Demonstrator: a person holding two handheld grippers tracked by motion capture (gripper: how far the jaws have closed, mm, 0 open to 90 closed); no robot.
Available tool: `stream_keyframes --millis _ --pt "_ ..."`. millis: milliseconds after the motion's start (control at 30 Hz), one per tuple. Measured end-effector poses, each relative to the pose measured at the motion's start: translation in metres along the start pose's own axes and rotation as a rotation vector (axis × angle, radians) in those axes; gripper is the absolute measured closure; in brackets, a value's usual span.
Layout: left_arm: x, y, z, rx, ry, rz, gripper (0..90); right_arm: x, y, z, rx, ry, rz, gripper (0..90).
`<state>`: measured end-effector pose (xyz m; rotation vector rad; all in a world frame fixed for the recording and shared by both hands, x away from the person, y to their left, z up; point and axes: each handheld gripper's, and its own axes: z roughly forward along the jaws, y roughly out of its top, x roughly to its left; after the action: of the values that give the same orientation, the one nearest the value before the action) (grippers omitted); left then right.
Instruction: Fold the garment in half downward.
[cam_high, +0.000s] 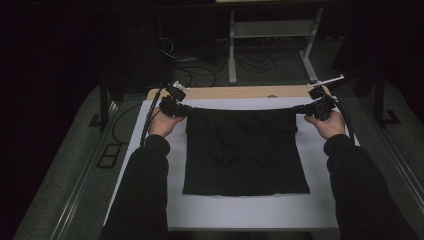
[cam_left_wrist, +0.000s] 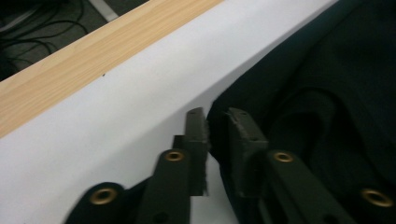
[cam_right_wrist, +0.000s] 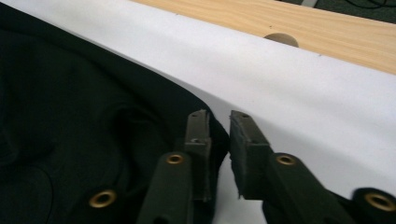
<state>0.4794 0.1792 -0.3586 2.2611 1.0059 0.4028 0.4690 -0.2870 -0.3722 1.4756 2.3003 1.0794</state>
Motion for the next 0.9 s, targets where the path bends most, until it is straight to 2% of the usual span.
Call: stream_keyframes --millis 100,133,167,333,400,433,533,600,667,767,900 --pt "0.001 -0.006 0.002 -0.005 -0.023 -0.049 66.6 0.001 -0.002 -0.001 -0.018 -0.012 -0.005 62.2" --pt "0.002 -0.008 0.002 -0.004 -0.024 -0.050 65.5 0.001 -0.003 -0.002 -0.025 -0.021 -0.005 57.6" --pt "0.003 -0.010 0.002 -0.007 -0.021 -0.054 63.3 0.002 -0.003 -0.003 -0.031 -0.035 -0.007 54.3" --pt "0.001 -0.016 -0.001 -0.033 0.004 -0.069 50.5 0.003 -0.006 -0.005 -0.041 -0.042 -0.006 43.9" --pt "-0.001 -0.017 -0.003 -0.035 0.025 -0.078 40.4 0.002 -0.008 -0.006 -0.036 -0.037 -0.002 41.0" --pt "-0.002 -0.017 -0.004 -0.043 0.022 -0.083 37.7 0.002 -0.009 -0.006 -0.028 -0.037 0.004 38.6" --pt "-0.004 -0.016 -0.008 -0.059 -0.015 -0.101 32.7 0.002 -0.010 -0.008 -0.023 -0.028 0.005 36.5" --pt "-0.007 -0.016 -0.010 -0.060 -0.055 -0.086 29.4 0.003 -0.011 -0.010 -0.032 -0.021 0.001 36.4" --pt "-0.011 -0.017 -0.011 -0.059 -0.077 -0.070 25.3 0.005 -0.013 -0.013 -0.041 -0.010 -0.004 35.1" --pt "-0.017 -0.017 -0.013 -0.051 -0.085 -0.055 18.5 0.008 -0.016 -0.016 -0.047 0.005 -0.016 29.4" --pt "-0.020 -0.019 -0.014 -0.058 -0.103 -0.060 12.5 0.011 -0.018 -0.020 -0.067 0.018 -0.019 21.6"
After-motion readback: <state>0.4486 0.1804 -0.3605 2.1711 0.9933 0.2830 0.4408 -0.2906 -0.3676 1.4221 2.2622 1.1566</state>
